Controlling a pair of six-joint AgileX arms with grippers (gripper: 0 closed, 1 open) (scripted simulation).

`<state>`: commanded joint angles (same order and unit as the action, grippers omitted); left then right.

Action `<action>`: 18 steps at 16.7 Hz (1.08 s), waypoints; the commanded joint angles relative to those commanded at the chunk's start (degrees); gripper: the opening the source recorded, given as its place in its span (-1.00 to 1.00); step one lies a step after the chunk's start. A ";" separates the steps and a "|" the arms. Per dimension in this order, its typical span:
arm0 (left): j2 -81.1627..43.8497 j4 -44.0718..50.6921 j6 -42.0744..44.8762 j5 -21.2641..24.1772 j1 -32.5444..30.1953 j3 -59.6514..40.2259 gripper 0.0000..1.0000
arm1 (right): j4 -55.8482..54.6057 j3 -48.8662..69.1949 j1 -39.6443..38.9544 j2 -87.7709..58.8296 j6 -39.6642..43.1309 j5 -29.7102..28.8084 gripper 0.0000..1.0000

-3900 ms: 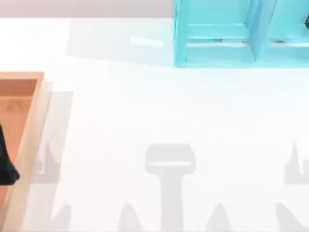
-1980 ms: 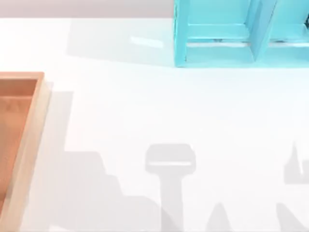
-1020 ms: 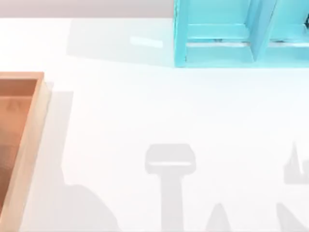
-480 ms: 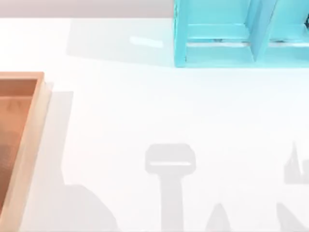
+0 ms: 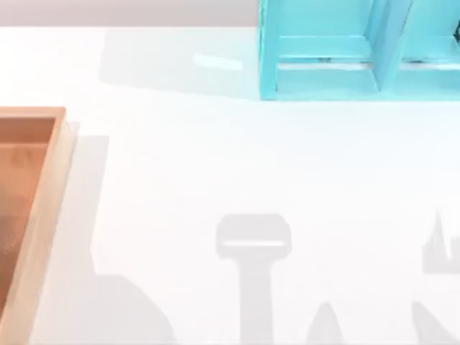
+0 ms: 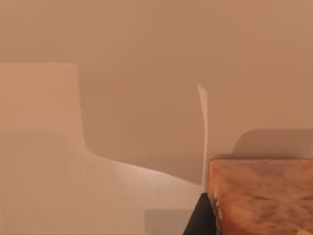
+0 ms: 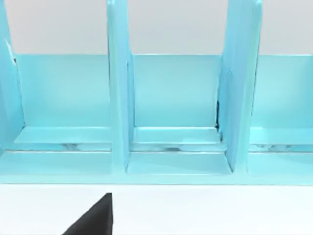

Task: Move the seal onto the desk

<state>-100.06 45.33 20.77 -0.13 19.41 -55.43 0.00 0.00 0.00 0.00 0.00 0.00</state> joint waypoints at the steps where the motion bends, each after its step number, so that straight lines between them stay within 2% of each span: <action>1: 0.00 0.00 0.00 0.00 0.00 0.00 -1.00 | 0.00 0.00 0.00 0.00 0.00 0.00 1.00; 10: 0.50 0.78 -0.70 -0.29 -0.61 -0.74 -1.00 | 0.00 0.00 0.00 0.00 0.00 0.00 1.00; 13: 3.38 5.15 -5.48 -1.55 -5.23 -5.67 -1.00 | 0.00 0.00 0.00 0.00 0.00 0.00 1.00; 18: 9.63 15.87 -17.54 -2.51 -17.83 -17.30 -1.00 | 0.00 0.00 0.00 0.00 0.00 0.00 1.00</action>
<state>-90.43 61.20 3.23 -2.64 1.58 -72.73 0.00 0.00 0.00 0.00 0.00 0.00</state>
